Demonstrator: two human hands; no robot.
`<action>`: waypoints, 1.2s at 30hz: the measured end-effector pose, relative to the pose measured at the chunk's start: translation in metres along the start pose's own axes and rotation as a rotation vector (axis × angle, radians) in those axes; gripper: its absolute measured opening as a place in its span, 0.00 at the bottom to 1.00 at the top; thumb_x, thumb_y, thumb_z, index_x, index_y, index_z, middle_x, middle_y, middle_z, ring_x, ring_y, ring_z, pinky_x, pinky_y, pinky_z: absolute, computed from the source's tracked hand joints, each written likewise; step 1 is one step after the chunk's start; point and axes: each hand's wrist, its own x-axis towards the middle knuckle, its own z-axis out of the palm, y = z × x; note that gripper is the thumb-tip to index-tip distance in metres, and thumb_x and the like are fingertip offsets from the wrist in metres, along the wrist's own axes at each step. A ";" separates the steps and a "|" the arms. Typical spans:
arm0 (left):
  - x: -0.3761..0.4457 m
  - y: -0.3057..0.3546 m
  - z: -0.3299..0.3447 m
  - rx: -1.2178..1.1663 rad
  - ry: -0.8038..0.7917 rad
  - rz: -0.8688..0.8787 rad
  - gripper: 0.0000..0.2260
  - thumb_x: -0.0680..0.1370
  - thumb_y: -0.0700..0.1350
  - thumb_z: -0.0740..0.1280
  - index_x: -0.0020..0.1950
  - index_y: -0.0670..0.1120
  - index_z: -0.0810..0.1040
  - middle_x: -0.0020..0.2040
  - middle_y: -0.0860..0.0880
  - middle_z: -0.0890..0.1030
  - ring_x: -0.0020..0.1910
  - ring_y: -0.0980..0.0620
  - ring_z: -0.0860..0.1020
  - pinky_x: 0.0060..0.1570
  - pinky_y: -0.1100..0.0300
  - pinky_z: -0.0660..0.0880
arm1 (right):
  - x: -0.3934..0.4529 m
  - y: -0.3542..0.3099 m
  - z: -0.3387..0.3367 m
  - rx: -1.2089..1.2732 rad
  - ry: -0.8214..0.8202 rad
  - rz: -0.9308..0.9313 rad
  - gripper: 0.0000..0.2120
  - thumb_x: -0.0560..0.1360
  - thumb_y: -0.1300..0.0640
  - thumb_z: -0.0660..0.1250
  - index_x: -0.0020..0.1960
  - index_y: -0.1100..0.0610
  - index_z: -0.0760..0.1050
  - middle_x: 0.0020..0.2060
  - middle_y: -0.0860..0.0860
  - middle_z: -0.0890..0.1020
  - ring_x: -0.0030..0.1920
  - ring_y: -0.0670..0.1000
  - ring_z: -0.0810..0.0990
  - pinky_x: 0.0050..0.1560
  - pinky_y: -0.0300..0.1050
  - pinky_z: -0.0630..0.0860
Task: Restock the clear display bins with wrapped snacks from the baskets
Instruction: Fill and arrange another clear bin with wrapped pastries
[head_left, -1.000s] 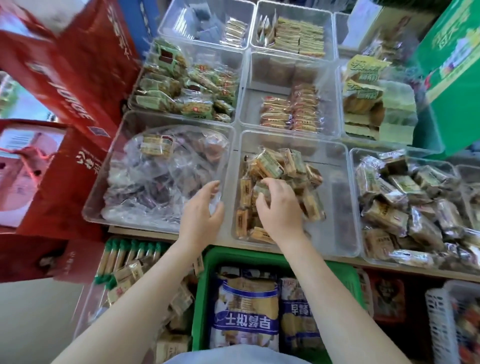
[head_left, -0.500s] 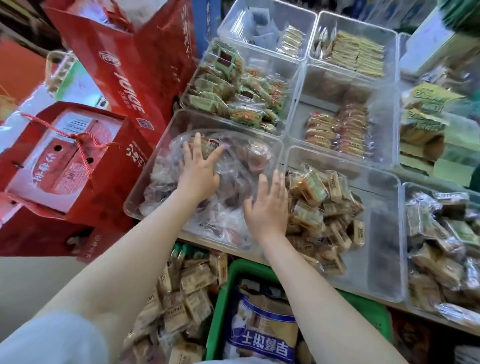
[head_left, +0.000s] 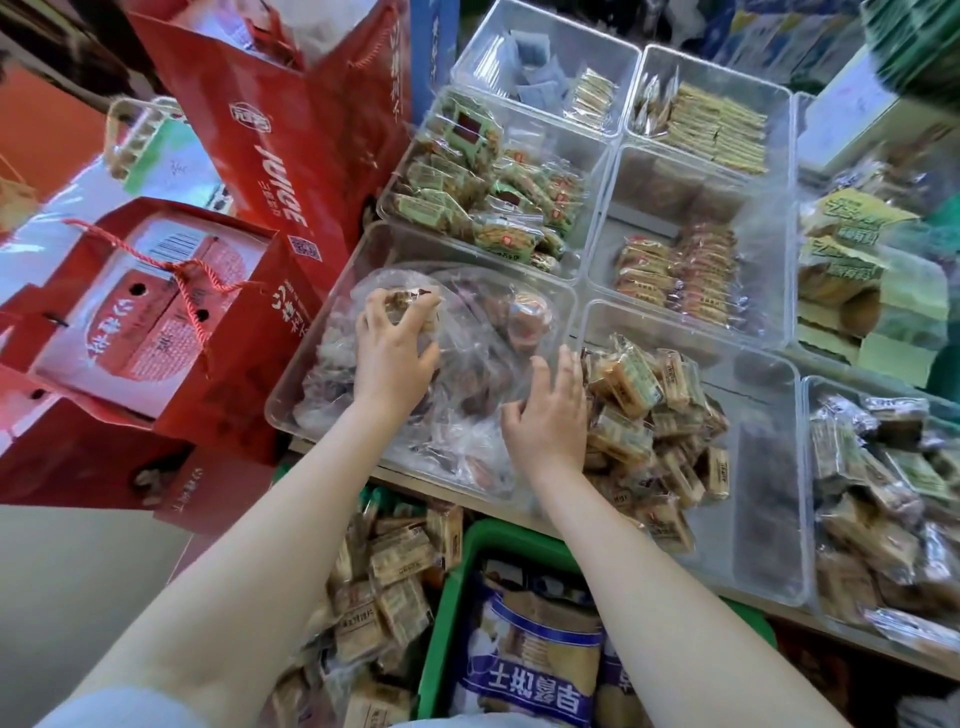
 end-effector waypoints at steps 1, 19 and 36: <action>-0.006 0.002 -0.005 -0.031 0.028 -0.007 0.22 0.76 0.43 0.70 0.69 0.56 0.72 0.71 0.39 0.62 0.66 0.35 0.64 0.63 0.42 0.68 | 0.000 -0.001 -0.001 0.006 -0.010 0.004 0.28 0.78 0.53 0.63 0.76 0.54 0.59 0.80 0.58 0.50 0.81 0.56 0.44 0.77 0.50 0.42; -0.138 0.124 0.028 -0.425 -0.440 0.129 0.29 0.80 0.52 0.65 0.78 0.60 0.58 0.75 0.51 0.64 0.71 0.56 0.66 0.66 0.58 0.67 | -0.108 0.104 -0.104 0.468 0.106 0.209 0.29 0.72 0.45 0.75 0.69 0.48 0.68 0.60 0.45 0.77 0.57 0.46 0.76 0.55 0.44 0.75; -0.137 0.133 0.093 0.346 -0.279 0.179 0.28 0.79 0.55 0.56 0.79 0.53 0.57 0.82 0.50 0.47 0.80 0.52 0.42 0.77 0.52 0.45 | -0.083 0.219 -0.080 -0.022 -0.012 0.364 0.20 0.80 0.54 0.60 0.71 0.54 0.64 0.66 0.56 0.71 0.59 0.57 0.75 0.44 0.50 0.72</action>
